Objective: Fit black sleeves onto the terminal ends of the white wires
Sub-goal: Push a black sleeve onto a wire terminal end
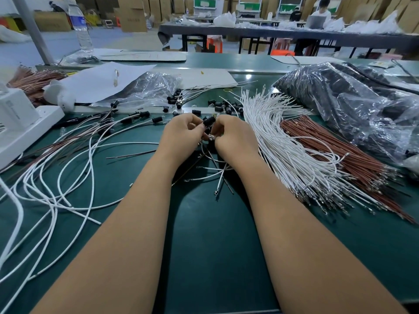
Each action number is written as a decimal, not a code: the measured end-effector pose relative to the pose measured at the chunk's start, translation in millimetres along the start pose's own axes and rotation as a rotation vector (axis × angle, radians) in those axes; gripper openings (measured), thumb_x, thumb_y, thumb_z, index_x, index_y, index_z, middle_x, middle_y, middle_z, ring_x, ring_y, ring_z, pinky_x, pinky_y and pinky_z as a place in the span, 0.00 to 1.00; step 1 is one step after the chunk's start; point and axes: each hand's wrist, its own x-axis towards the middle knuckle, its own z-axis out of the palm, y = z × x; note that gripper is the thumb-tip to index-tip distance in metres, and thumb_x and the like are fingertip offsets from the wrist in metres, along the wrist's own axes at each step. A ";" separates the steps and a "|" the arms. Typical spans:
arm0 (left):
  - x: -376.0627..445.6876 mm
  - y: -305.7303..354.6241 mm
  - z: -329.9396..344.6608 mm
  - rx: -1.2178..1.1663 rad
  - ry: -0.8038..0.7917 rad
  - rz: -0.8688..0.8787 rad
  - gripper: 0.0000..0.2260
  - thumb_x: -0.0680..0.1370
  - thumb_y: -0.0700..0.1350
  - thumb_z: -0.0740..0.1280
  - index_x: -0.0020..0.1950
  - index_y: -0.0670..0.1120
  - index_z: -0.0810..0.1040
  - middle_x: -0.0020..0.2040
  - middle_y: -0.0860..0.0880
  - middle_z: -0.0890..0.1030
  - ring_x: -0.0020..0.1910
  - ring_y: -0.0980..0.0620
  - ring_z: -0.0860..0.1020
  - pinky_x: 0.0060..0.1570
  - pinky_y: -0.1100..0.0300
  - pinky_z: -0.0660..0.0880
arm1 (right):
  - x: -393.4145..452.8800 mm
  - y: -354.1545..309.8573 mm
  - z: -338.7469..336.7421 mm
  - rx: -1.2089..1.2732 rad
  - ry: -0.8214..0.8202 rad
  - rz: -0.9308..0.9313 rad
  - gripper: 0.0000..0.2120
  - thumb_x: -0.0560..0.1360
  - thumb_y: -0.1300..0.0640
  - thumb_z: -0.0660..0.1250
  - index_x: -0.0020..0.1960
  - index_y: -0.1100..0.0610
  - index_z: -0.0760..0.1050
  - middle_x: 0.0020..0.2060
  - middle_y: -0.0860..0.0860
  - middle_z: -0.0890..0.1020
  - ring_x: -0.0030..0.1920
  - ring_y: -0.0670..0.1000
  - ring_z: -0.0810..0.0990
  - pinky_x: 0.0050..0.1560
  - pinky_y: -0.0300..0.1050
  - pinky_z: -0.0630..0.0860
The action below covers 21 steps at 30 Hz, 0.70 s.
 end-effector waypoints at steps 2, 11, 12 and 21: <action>0.0 -0.1 -0.2 0.001 0.010 -0.005 0.05 0.79 0.42 0.64 0.48 0.45 0.79 0.39 0.52 0.84 0.33 0.61 0.76 0.33 0.70 0.70 | 0.0 1.3 0.1 0.036 0.029 0.002 0.13 0.69 0.66 0.63 0.46 0.49 0.76 0.44 0.49 0.82 0.50 0.55 0.77 0.51 0.48 0.74; 0.6 -1.2 -3.5 -0.065 0.042 -0.013 0.04 0.78 0.42 0.65 0.46 0.46 0.79 0.40 0.49 0.84 0.27 0.65 0.71 0.35 0.63 0.67 | 1.3 4.7 -2.5 0.513 0.129 0.023 0.13 0.74 0.66 0.61 0.46 0.53 0.81 0.32 0.49 0.79 0.23 0.40 0.68 0.25 0.31 0.63; 0.5 -1.1 -3.6 -0.078 0.044 -0.015 0.04 0.78 0.42 0.65 0.46 0.46 0.79 0.40 0.49 0.84 0.27 0.66 0.71 0.36 0.63 0.68 | 1.6 4.7 -2.3 0.542 0.132 0.030 0.12 0.76 0.66 0.61 0.47 0.54 0.81 0.32 0.49 0.78 0.22 0.40 0.68 0.24 0.30 0.62; -1.6 2.9 -4.4 -0.137 0.027 -0.011 0.04 0.77 0.39 0.67 0.45 0.46 0.80 0.39 0.46 0.83 0.31 0.58 0.74 0.30 0.72 0.69 | 4.2 4.1 -5.3 0.787 0.139 0.122 0.08 0.81 0.59 0.61 0.48 0.54 0.79 0.36 0.48 0.77 0.39 0.49 0.75 0.46 0.51 0.77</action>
